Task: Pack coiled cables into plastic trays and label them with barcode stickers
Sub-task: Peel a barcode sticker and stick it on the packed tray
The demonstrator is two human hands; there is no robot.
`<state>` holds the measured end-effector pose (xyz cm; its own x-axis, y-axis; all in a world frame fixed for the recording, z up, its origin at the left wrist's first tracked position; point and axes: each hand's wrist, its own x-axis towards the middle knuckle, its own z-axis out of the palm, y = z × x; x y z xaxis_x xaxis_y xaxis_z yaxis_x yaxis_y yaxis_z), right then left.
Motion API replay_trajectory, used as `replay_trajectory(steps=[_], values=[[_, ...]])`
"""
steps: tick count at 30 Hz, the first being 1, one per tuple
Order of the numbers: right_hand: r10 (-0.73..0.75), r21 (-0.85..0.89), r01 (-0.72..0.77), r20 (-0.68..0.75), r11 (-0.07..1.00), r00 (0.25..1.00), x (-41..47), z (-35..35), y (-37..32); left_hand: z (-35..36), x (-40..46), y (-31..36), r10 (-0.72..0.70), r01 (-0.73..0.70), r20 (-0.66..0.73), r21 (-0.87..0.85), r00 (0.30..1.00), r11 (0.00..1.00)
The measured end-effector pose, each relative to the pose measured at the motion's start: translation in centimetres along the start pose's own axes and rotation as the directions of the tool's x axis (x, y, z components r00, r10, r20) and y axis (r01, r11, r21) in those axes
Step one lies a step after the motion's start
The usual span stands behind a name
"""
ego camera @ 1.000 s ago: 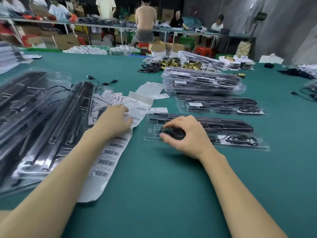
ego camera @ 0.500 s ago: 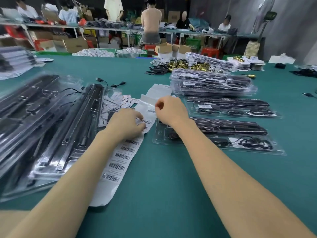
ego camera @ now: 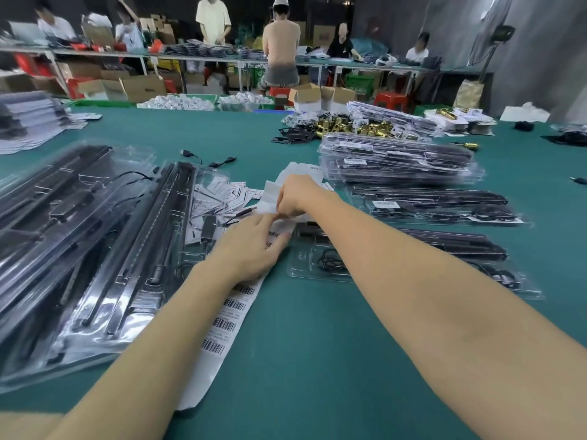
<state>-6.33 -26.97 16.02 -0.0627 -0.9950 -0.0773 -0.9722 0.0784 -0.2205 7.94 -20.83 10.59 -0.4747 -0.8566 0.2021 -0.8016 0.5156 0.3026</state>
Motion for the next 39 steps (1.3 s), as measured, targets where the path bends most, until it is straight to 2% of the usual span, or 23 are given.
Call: replay_trajectory(steps=[3, 9, 12, 16, 20, 25, 29, 39], values=[[0.011, -0.033, -0.01, 0.023, 0.999, 1.0, -0.2, -0.3, -0.4, 0.2, 0.2, 0.1, -0.008, 0.008, 0.002, 0.054, 1.0, 0.999], [0.037, -0.143, -0.033, 0.024, 0.989, 0.999, -0.1, -0.6, -1.0, 0.4, 0.1, 0.1, -0.005, 0.006, -0.015, 0.046, 1.0, 0.999], [0.054, -0.133, -0.039, 0.114, 0.99, 0.992, -0.2, -1.1, -1.0, 0.4, 0.2, 0.0, -0.009, 0.01, -0.014, 0.04, 1.0, 0.999], [0.035, -0.059, -0.027, 0.143, 0.998, 0.989, -0.5, -2.0, -0.3, 0.4, 0.2, 0.0, -0.007, 0.008, -0.017, 0.045, 1.0, 0.999], [0.048, 0.097, -0.066, 0.179, 0.993, 0.983, -0.5, -1.6, 1.0, 0.4, 0.2, 0.0, -0.016, 0.017, -0.014, 0.047, 1.0, 0.999], [-0.022, 0.248, -0.008, 0.116, 0.969, 0.993, -0.7, -1.0, 2.2, 0.4, 0.2, 0.0, -0.02, 0.02, -0.006, 0.038, 1.0, 0.999], [-0.083, 0.198, 0.065, 0.082, 0.978, 0.993, -0.7, -0.9, 2.4, 0.4, 0.2, 0.1, -0.027, 0.027, -0.008, 0.039, 1.0, 0.999], [-0.12, 0.164, 0.097, 0.138, 0.982, 0.983, -0.5, -1.5, 2.1, 0.5, 0.3, 0.0, -0.032, 0.032, -0.01, 0.043, 0.999, 0.999]])
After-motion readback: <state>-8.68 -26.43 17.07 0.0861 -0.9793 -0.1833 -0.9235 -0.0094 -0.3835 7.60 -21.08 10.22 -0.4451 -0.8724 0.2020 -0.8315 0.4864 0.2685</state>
